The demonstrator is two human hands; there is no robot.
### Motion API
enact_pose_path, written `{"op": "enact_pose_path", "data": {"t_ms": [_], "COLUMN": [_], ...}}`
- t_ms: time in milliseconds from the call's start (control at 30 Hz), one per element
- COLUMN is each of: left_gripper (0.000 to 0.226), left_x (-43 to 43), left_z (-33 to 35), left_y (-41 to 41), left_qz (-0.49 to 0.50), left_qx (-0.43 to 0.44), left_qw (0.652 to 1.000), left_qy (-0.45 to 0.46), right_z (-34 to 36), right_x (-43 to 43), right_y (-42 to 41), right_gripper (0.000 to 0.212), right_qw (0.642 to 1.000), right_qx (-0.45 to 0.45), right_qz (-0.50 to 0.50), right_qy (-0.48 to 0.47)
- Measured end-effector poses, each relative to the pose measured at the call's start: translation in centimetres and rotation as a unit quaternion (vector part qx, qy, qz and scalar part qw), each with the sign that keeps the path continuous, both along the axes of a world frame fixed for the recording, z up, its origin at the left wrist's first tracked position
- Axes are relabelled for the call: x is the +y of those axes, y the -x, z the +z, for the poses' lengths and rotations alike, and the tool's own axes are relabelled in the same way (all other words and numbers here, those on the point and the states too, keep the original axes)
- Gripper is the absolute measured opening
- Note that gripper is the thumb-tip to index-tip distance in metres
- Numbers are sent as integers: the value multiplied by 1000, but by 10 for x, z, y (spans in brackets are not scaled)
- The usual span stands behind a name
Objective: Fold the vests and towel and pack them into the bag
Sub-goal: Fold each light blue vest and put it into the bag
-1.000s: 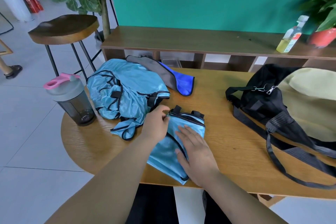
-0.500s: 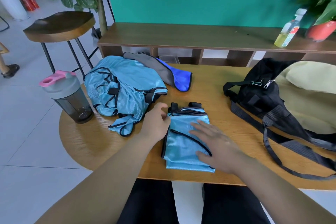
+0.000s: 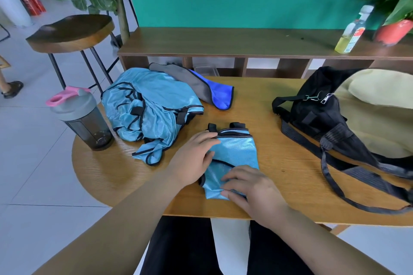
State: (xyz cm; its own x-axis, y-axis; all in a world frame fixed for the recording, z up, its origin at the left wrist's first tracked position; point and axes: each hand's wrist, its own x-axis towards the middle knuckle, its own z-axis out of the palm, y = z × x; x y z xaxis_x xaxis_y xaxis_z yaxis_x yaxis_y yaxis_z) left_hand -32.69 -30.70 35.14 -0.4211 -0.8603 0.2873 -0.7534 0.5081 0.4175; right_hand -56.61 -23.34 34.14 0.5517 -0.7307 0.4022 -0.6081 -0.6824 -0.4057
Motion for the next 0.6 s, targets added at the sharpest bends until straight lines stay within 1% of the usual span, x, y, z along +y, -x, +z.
{"op": "enact_pose_path", "data": {"t_ms": [133,267,333,400,467,533,600], "left_gripper": [39,40,39,38,40,40,40], "left_x": [0,1,1,4,10,18,25], "left_z": [1,-3,-2,2,11,17,18], "left_y": [-4,-7,-5,-1,7,17,31], "left_qz": [16,15,21,35,45,24,4], "left_qx": [3,-7,-11,-12,-12,-11,-58], "left_qw": [1000,1000,1000,998,995,993,994], "left_qy": [1,2,13,45,86,113,95], "right_z": [8,5,-1,-5,-5,-1,3], "right_x": [3,4,7,12,16,16,10], "right_y": [11,18,17,16,15,12,9], "right_gripper": [17,14,15,17,18,20,23], "right_qw": [999,992,990,992,994,997,997], "right_qx": [6,59,80,85,68,27,-19], "right_qz": [16,39,45,44,36,8,-59], "right_qy": [35,106,108,88,78,72,55]}}
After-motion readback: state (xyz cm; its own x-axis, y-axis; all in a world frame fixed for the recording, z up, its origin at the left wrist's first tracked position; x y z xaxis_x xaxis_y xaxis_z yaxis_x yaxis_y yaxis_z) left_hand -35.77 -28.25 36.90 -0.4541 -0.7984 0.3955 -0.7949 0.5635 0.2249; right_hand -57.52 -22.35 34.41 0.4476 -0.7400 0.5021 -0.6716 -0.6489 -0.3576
